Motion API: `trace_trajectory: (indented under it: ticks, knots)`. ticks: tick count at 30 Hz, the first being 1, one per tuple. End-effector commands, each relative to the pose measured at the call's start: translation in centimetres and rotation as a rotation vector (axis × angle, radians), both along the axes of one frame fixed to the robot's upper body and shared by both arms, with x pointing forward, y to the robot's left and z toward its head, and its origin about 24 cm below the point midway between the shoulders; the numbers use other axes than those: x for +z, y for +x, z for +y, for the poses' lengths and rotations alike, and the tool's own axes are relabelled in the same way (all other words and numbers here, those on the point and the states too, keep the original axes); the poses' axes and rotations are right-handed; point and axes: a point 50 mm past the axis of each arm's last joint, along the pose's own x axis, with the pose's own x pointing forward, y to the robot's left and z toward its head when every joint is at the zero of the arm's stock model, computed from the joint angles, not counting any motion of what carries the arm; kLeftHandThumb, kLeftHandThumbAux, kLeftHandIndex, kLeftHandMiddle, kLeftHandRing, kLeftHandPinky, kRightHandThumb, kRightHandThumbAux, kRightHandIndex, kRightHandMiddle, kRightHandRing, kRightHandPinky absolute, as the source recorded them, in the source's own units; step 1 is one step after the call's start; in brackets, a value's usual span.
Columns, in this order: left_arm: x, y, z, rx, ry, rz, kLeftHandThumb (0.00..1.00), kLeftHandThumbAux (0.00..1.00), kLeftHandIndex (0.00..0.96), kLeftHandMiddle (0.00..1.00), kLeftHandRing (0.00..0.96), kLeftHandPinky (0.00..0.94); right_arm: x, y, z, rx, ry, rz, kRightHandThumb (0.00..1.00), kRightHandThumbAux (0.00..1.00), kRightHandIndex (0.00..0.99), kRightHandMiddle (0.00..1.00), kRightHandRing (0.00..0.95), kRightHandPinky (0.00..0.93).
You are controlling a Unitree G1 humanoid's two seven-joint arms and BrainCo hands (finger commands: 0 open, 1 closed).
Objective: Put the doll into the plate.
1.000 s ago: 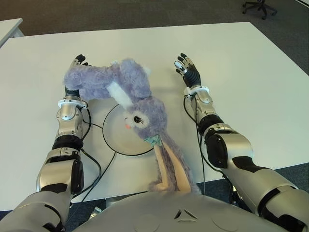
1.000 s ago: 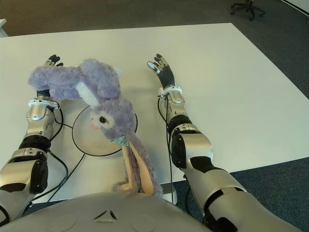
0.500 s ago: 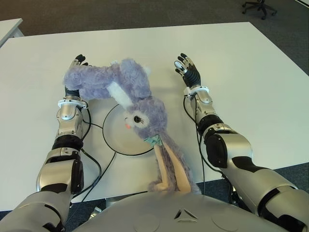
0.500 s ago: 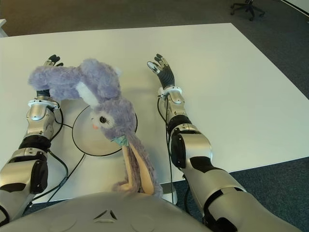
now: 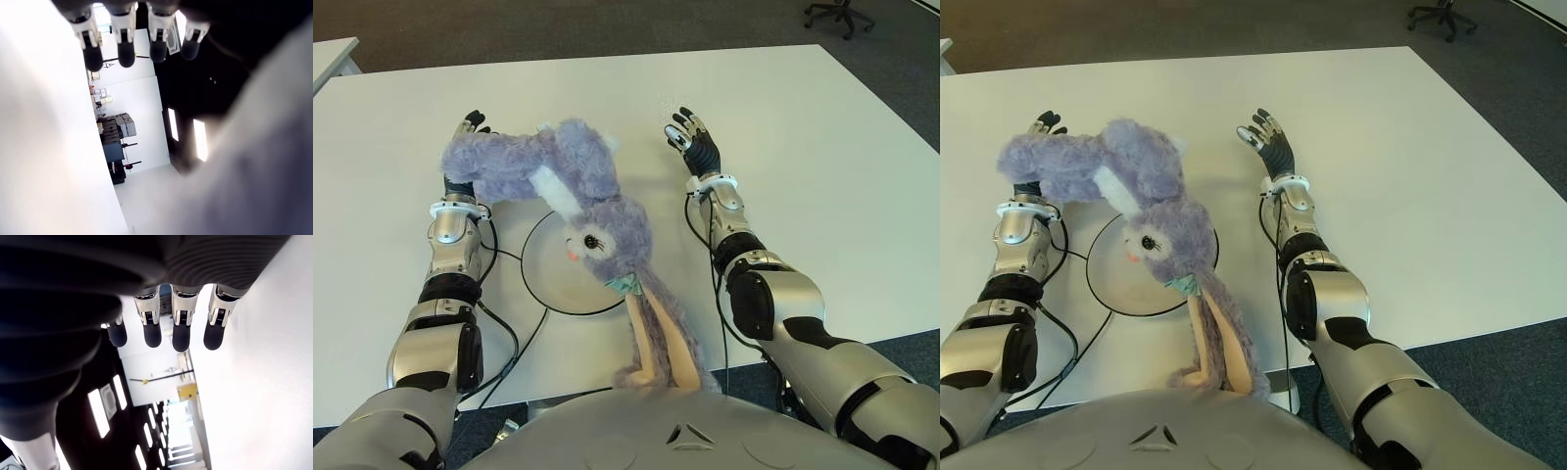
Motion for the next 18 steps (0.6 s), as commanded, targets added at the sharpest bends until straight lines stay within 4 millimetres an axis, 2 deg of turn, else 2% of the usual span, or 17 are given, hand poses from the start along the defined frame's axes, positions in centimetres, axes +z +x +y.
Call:
trace_trajectory:
  ticks: [1, 18]
  knots:
    - [-4.98, -3.03, -0.77, 0.014, -0.052, 0.173, 0.0, 0.433, 0.004, 0.085, 0.099, 0.144, -1.82, -0.82, 0.1, -0.004, 0.02, 0.072, 0.122, 0.711, 0.073, 0.114, 0.114, 0.149]
    - [-4.88, -3.01, -0.66, 0.016, -0.064, 0.165, 0.0, 0.435, 0.0, 0.088, 0.113, 0.167, -1.82, -0.76, -0.1, -0.046, 0.048, 0.081, 0.262, 0.783, 0.153, 0.202, 0.216, 0.261]
